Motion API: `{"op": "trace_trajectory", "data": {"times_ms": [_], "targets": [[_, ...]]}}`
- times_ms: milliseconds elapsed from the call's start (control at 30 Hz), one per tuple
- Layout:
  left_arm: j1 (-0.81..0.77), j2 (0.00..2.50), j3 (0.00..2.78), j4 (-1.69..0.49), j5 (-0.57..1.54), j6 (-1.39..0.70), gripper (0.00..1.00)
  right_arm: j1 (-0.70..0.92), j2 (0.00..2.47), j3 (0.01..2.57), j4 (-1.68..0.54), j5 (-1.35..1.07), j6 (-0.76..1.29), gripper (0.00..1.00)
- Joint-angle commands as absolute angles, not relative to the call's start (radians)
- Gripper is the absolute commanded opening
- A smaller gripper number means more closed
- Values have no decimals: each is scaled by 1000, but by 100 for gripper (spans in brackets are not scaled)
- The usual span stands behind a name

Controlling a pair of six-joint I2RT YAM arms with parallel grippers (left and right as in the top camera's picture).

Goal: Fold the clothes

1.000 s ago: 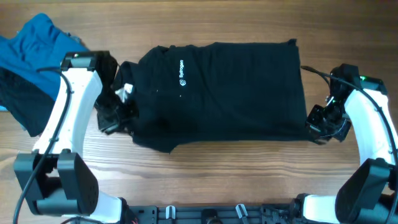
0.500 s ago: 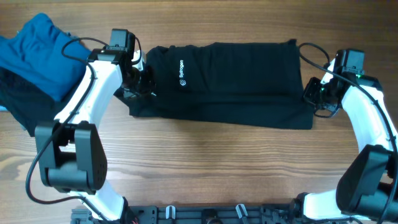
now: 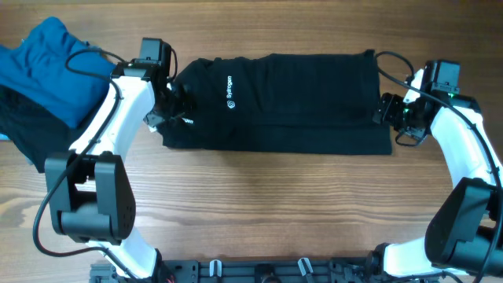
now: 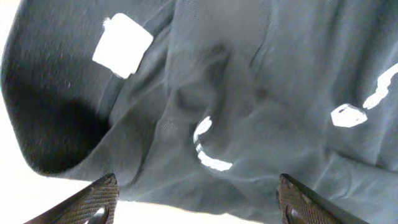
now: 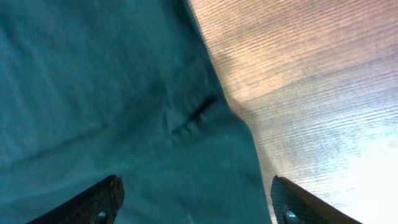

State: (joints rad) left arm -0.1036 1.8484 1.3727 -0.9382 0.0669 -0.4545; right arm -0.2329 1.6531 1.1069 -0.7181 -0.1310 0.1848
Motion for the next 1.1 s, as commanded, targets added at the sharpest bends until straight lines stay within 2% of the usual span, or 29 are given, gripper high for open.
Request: {"op": "trace_trajectory", "data": {"times_ms": [0, 133, 300, 333, 400, 500, 533, 567, 600, 633, 967, 1033, 1067], "targets": [[-100, 1855, 1354, -966, 47, -461, 82, -239, 1673, 1104, -768, -55, 186, 77], [-100, 1855, 1209, -859, 58, -461, 81, -239, 1755, 1104, -788, -64, 186, 65], [-100, 1855, 1092, -730, 62, -461, 81, -239, 1874, 1104, -799, -124, 186, 60], [-100, 1855, 1079, -719, 62, -461, 82, -239, 1892, 1104, -806, -124, 185, 54], [-100, 1855, 1054, -730, 61, -461, 81, -239, 1916, 1104, -833, -122, 183, 29], [-100, 1855, 1048, -796, 1, -461, 75, -239, 1925, 1104, -900, -33, 205, 8], [-95, 1855, 1048, -829, -15, -460, 65, -239, 1925, 1104, -933, 35, 253, 8], [-80, 1855, 1048, -870, -17, -461, 45, -240, 1925, 1104, -990, 138, 327, 8], [-64, 1855, 1048, -911, -15, -462, 22, -240, 1925, 1104, -1026, 179, 352, 8], [-52, 1855, 1048, -943, -13, -461, 4, -240, 1925, 1104, -1051, 181, 357, 8], [-43, 1829, 1050, -1110, -4, -457, 4, -240, 1912, 1105, -1156, 159, 374, 9], [-43, 1772, 1069, -1119, 6, -453, 7, -240, 1875, 1113, -1145, 119, 360, 17], [-43, 1715, 1099, -1119, 10, -450, 15, -240, 1824, 1134, -1134, 56, 310, 34]]}}
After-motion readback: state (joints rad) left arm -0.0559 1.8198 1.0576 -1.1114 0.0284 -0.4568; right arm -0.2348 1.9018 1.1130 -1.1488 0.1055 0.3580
